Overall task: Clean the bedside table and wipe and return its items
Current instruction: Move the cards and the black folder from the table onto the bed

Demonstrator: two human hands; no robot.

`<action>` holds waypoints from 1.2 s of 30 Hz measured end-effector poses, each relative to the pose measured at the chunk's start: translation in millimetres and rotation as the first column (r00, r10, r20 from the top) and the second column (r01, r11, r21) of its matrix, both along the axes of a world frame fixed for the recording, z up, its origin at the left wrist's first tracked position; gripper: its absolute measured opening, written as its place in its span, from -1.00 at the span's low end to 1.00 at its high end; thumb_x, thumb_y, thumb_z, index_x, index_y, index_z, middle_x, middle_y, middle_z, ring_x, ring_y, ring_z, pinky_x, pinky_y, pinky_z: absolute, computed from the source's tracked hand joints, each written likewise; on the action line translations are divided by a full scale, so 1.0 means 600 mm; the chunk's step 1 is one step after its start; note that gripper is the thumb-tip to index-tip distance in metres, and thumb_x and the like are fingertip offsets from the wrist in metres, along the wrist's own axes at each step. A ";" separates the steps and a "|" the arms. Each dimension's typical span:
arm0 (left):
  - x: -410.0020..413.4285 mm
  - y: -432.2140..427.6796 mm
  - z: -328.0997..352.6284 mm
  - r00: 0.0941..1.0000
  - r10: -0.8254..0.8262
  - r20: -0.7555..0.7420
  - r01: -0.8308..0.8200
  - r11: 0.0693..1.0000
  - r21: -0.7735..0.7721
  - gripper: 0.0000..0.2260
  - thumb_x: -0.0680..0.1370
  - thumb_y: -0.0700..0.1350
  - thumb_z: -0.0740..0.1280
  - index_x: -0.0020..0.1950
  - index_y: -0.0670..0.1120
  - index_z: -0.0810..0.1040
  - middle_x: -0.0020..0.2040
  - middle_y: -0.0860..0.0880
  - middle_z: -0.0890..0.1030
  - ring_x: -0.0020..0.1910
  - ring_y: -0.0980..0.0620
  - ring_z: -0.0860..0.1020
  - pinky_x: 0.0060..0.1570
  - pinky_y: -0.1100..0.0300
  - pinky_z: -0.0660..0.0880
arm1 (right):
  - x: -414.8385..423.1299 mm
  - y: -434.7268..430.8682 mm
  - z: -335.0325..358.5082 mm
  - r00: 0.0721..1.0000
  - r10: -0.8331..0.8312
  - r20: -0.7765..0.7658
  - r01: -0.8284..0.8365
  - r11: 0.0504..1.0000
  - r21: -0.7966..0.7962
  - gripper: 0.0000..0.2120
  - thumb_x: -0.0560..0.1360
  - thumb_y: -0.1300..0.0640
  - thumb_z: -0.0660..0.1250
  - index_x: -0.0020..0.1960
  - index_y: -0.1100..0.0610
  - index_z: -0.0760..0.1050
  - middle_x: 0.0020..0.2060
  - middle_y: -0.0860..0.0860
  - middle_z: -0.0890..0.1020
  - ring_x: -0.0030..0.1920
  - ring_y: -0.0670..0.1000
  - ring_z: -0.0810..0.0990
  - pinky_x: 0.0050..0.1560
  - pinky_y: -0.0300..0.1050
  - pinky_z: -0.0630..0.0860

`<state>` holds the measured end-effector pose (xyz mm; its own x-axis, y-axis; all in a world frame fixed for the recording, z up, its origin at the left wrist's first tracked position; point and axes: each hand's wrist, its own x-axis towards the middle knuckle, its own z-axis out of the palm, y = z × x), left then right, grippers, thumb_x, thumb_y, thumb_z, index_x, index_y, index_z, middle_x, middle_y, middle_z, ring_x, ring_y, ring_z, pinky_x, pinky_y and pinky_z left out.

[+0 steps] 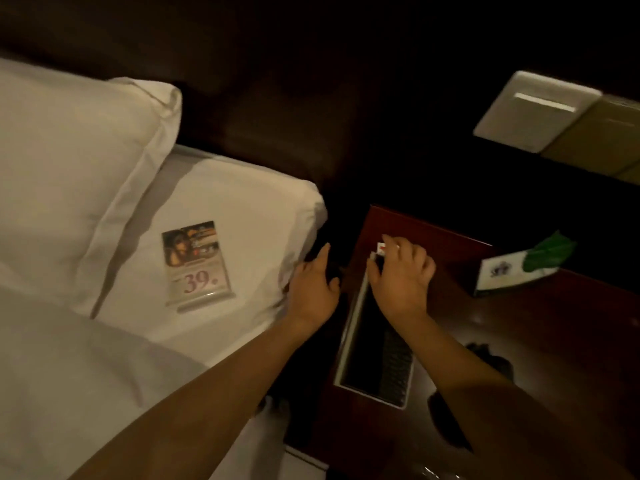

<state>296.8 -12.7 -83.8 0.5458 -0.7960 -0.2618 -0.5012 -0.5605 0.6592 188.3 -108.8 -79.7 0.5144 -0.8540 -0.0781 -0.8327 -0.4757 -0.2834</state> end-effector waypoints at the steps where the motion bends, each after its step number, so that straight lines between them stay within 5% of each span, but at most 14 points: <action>1: -0.020 -0.006 -0.001 0.999 -0.031 -0.017 0.031 0.999 0.030 -0.41 0.55 -0.16 0.23 0.53 -0.07 0.05 0.32 -0.17 0.49 0.33 -0.17 0.39 0.31 0.03 0.36 | -0.029 -0.007 -0.002 0.999 -0.048 0.004 0.048 0.999 0.021 -0.51 0.56 -0.04 0.17 0.41 0.14 0.23 0.33 0.16 0.38 0.32 0.22 0.29 0.32 0.16 0.17; 3: -0.056 -0.015 -0.003 0.995 -0.071 -0.063 0.074 0.996 0.057 -0.39 0.55 -0.12 0.25 0.53 -0.05 0.03 0.22 -0.19 0.56 0.24 -0.23 0.46 0.22 -0.03 0.45 | -0.077 -0.012 -0.007 0.990 -0.140 -0.001 0.140 0.986 0.094 -0.48 0.55 -0.06 0.18 0.42 0.16 0.21 0.33 0.20 0.36 0.31 0.24 0.28 0.30 0.18 0.22; 7: -0.106 -0.022 -0.010 0.987 -0.063 -0.146 0.079 0.991 0.104 -0.36 0.54 -0.11 0.29 0.53 -0.08 0.04 0.39 -0.14 0.43 0.35 -0.16 0.39 0.30 -0.06 0.41 | -0.139 0.003 -0.026 0.976 -0.213 -0.043 0.216 0.931 0.294 -0.49 0.55 -0.08 0.16 0.38 0.20 0.24 0.29 0.23 0.33 0.27 0.23 0.32 0.25 0.09 0.34; 11: -0.132 -0.024 -0.016 0.998 0.029 -0.063 -0.017 0.983 0.181 -0.45 0.54 -0.05 0.30 0.44 -0.22 0.21 0.32 -0.24 0.45 0.28 -0.19 0.43 0.29 -0.02 0.39 | -0.156 0.031 -0.037 0.972 -0.229 0.055 0.174 0.855 0.488 -0.62 0.58 0.01 0.13 0.25 0.25 0.38 0.23 0.19 0.33 0.18 0.18 0.40 0.21 0.00 0.39; 20: -0.151 -0.011 -0.013 0.922 0.329 -0.203 -0.297 0.939 0.171 -0.46 0.49 -0.02 0.37 0.34 -0.24 0.27 0.27 -0.27 0.44 0.24 -0.22 0.46 0.22 -0.10 0.46 | -0.127 0.053 -0.035 0.884 -0.442 0.152 0.260 0.736 0.625 -0.61 0.59 0.10 0.11 0.40 0.14 0.25 0.26 0.27 0.39 0.25 0.28 0.40 0.25 0.12 0.44; 29: -0.092 0.082 0.018 0.731 0.579 -0.362 -0.614 0.789 0.021 -0.61 0.51 -0.09 0.34 0.22 -0.24 0.30 0.19 -0.23 0.53 0.13 -0.14 0.54 0.11 0.00 0.52 | -0.017 0.108 0.002 0.943 -0.233 0.235 0.063 0.824 0.563 -0.61 0.60 0.10 0.08 0.42 0.06 0.25 0.29 0.22 0.42 0.31 0.25 0.28 0.25 0.07 0.34; 36: 0.036 0.214 0.054 0.623 0.730 -0.282 -0.761 0.648 -0.003 -0.59 0.51 -0.06 0.34 0.22 -0.25 0.30 0.19 -0.23 0.53 0.16 -0.20 0.53 0.14 -0.12 0.49 | 0.139 0.216 0.031 0.951 -0.006 0.310 -0.184 0.793 0.581 -0.67 0.59 0.12 0.07 0.34 0.01 0.34 0.20 0.20 0.48 0.25 0.23 0.34 0.21 0.02 0.33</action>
<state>318.2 115.5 -51.5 0.8987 -0.1743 -0.4024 0.2335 -0.5864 0.7756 271.6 21.1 -60.8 0.6659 -0.6327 -0.3952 -0.6330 -0.1990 -0.7481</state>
